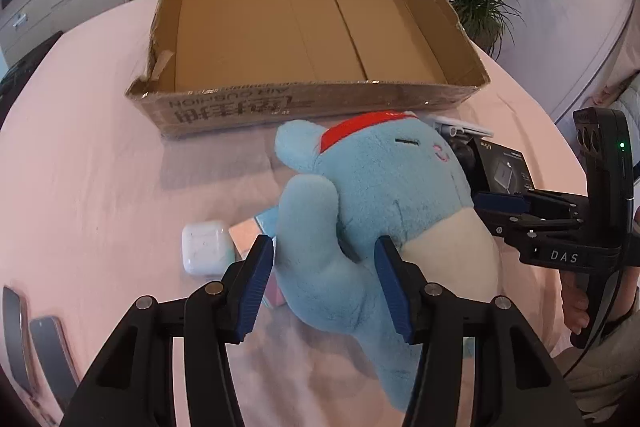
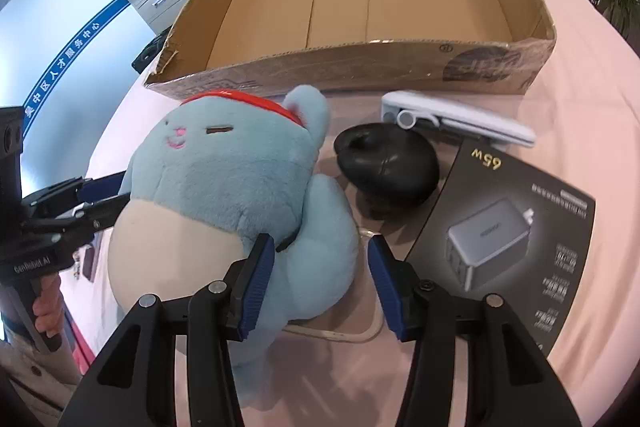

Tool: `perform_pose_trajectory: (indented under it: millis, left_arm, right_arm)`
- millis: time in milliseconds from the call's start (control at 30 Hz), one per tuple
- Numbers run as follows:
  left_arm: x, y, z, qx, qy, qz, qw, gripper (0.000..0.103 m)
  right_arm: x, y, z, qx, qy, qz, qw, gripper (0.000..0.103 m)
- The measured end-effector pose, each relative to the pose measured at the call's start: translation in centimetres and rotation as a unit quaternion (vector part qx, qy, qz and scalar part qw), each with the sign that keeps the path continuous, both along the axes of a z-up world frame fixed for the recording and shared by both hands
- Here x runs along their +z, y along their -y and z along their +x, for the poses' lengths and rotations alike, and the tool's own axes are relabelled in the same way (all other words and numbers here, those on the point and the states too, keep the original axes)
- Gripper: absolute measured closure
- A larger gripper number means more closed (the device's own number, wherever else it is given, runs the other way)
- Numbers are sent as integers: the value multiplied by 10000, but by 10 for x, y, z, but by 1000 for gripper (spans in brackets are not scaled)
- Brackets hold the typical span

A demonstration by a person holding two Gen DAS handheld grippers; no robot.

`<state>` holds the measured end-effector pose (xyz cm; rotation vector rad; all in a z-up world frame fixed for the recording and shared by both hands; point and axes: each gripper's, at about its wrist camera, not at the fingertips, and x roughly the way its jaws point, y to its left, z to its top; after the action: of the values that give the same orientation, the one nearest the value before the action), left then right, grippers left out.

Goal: Organize objects
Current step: 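Grip the light-blue plush toy with both grippers and lift it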

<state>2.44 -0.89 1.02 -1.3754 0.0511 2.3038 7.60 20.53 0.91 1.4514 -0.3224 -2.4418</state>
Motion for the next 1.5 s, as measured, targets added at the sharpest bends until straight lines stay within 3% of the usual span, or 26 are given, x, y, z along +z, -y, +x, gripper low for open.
perform_pose_trajectory:
  millis: [167,267,367,400,567,633,667,733,900,933,1067,1133,1167,1433,1500]
  left_arm:
    - [1,22,13,323,314,87,9989,52]
    - [-7,23,15,335,141,83,9993,52]
    - [-11,15,18,274,136,-42,9995,67]
    - [-11,13,21,255,142,-139,9995,67]
    - [-13,13,26,279,297,-503,9979,65]
    - [-16,16,26,432,292,-639,9966,61]
    - [-18,17,28,511,236,-642,9963,57]
    - [-24,22,31,611,179,-455,9969,53]
    - [-29,29,38,756,26,-248,9968,52]
    - [-30,31,40,801,-14,-162,9967,52]
    - [-36,41,42,1084,12,339,9935,52]
    - [-38,43,44,1049,25,507,9932,57]
    - [-38,44,43,987,111,626,9931,65]
    - [-41,40,38,939,216,694,9929,66]
    - [-42,40,39,887,196,774,9928,72]
  right_arm:
    - [0,3,3,181,129,-82,9997,55]
    - [-5,12,4,371,232,-44,9990,53]
    - [-6,14,6,410,216,-77,9989,53]
    - [-5,14,8,434,208,-97,9988,53]
    - [-6,18,14,639,272,-1,9976,52]
    - [-9,18,13,606,276,61,9978,44]
    - [-11,18,12,529,258,124,9982,35]
    - [-13,15,16,344,150,119,9992,28]
    - [-10,15,22,382,-87,188,9991,28]
    - [-9,16,23,447,-133,241,9986,31]
    - [-3,23,28,683,-236,188,9972,65]
    - [-5,30,28,731,-222,273,9967,70]
    - [-6,31,28,738,-193,291,9967,70]
    - [-15,32,18,570,-9,248,9981,67]
    - [-17,31,16,594,19,199,9980,67]
